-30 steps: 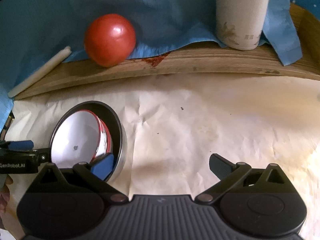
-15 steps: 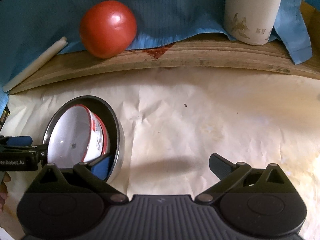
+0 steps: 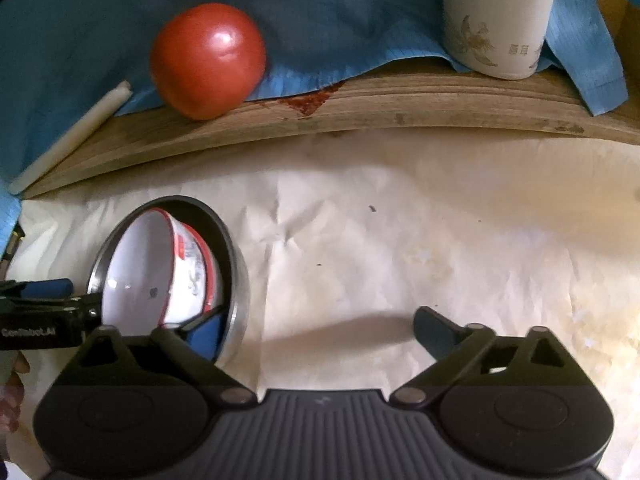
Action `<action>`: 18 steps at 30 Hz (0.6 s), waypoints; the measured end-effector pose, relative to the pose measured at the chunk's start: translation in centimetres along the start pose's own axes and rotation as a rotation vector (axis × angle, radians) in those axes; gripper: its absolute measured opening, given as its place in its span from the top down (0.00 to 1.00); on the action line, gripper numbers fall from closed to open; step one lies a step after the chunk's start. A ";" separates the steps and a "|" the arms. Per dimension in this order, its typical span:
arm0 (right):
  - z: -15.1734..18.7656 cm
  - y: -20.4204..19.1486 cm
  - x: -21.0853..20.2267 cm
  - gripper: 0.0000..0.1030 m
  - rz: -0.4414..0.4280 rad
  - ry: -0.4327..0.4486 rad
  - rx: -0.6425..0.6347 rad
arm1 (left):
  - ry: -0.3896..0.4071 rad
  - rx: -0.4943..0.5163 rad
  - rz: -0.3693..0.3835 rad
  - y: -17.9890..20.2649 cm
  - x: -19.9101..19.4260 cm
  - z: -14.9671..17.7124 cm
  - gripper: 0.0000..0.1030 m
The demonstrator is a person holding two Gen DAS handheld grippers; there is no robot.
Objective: Organize plates and bowls
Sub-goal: 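Bring both open tools to the rim of the nested bowl stack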
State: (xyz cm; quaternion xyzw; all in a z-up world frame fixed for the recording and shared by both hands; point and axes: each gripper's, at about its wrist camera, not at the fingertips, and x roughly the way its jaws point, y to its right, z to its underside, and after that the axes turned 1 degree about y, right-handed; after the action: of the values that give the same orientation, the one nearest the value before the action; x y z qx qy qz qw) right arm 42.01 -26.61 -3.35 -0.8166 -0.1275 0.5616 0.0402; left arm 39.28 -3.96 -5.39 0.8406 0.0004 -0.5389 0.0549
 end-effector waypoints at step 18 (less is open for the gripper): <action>-0.2 -0.9 -1.5 0.73 -0.157 0.001 0.022 | -0.043 -0.077 0.122 -0.5 -1.9 -0.1 0.47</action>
State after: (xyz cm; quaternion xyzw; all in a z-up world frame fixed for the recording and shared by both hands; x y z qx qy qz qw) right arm 41.60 -26.07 -1.75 -0.8040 -0.1850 0.5575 0.0930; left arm 38.57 -3.29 -3.66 0.8245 -0.0312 -0.5522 0.1197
